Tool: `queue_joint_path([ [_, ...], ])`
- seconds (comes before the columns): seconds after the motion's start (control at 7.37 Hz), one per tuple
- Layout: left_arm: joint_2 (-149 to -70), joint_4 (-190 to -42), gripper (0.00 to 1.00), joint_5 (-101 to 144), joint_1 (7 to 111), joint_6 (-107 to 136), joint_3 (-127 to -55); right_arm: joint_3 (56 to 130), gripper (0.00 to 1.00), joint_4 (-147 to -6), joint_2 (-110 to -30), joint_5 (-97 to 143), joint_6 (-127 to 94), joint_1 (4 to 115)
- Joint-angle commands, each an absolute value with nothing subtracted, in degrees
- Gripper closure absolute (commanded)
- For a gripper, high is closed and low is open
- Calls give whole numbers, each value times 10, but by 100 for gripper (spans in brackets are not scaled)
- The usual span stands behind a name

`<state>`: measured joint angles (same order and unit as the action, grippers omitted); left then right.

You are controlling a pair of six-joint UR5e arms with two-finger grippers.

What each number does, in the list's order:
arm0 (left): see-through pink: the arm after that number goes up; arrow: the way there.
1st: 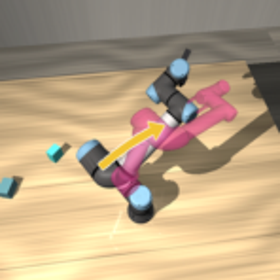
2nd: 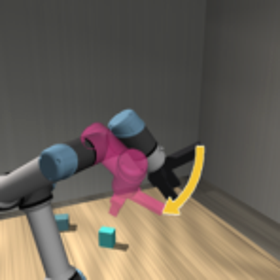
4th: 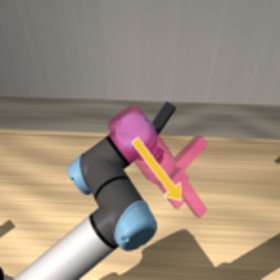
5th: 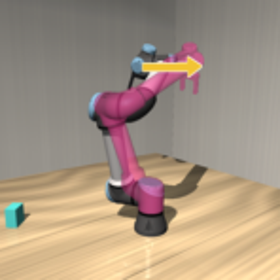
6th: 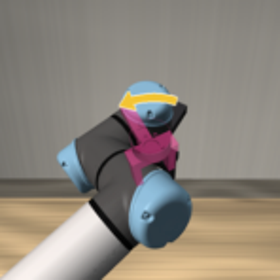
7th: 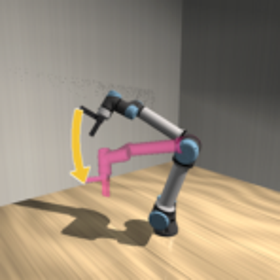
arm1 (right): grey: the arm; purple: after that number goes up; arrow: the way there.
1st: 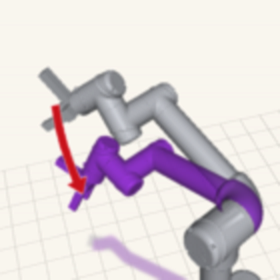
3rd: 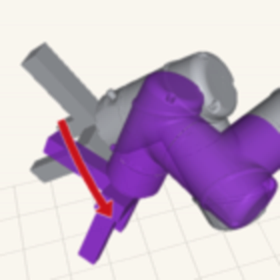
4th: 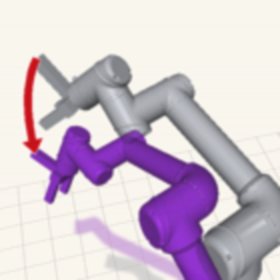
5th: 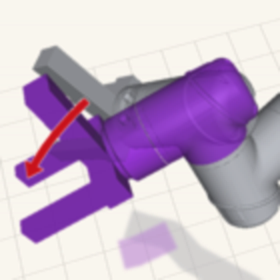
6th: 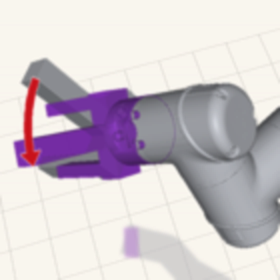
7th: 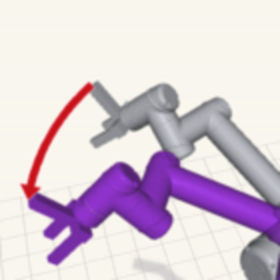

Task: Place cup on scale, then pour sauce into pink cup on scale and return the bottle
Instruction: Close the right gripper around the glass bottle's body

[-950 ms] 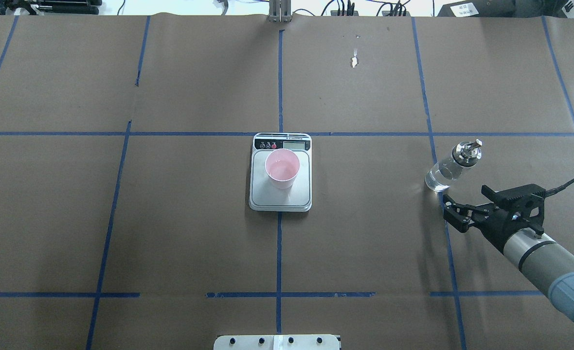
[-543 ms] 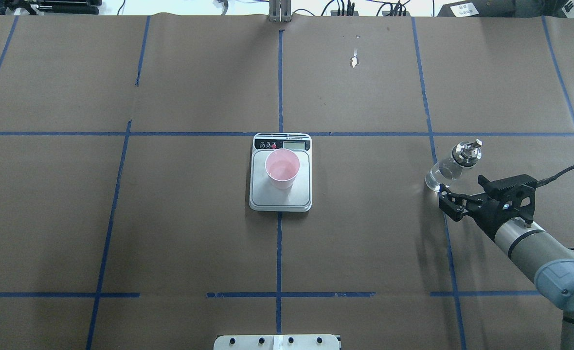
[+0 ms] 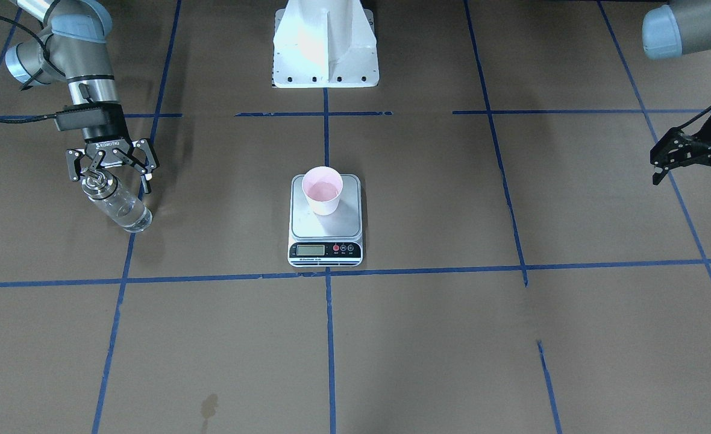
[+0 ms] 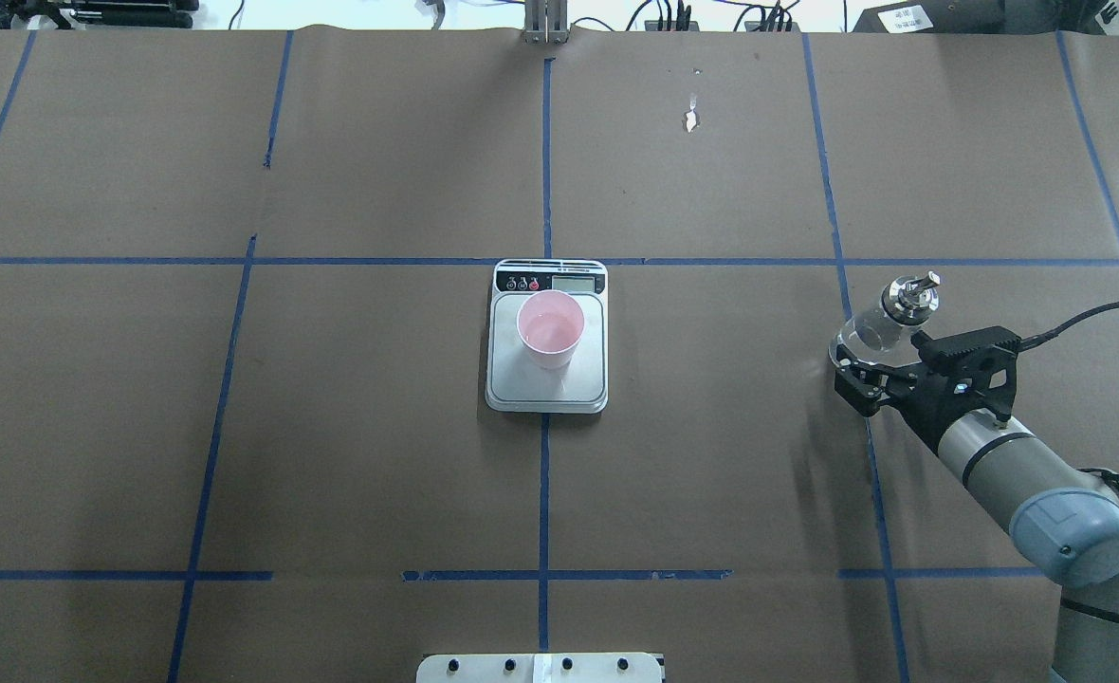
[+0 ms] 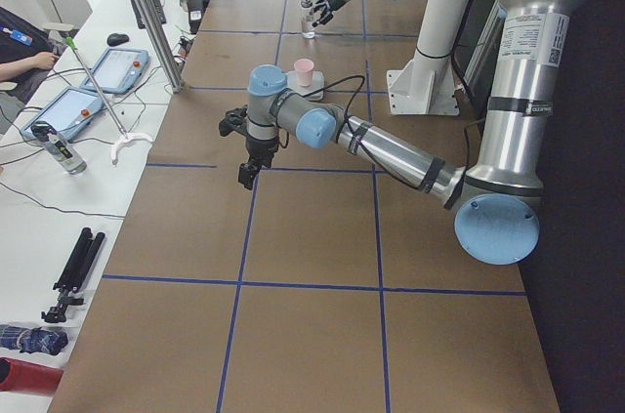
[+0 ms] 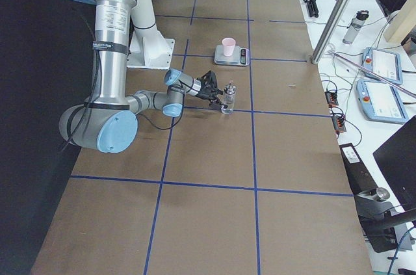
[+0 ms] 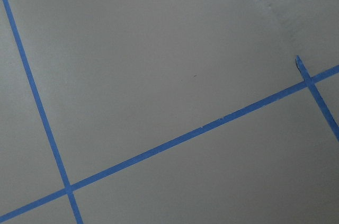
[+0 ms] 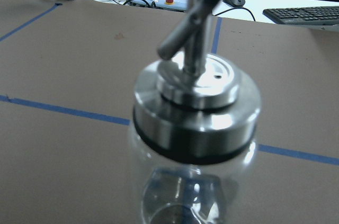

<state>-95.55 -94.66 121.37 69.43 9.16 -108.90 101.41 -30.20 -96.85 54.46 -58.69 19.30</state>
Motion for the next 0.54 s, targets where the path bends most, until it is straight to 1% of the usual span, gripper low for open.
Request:
queue_joint_path([
  [0.0,-955,-947,0,1214,694,92,-1089,1008,0,-302,-959,546,-582,200],
  [0.41,-956,-946,0,1215,694,92,-1089,1007,0,-303,-959,548,-572,212],
])
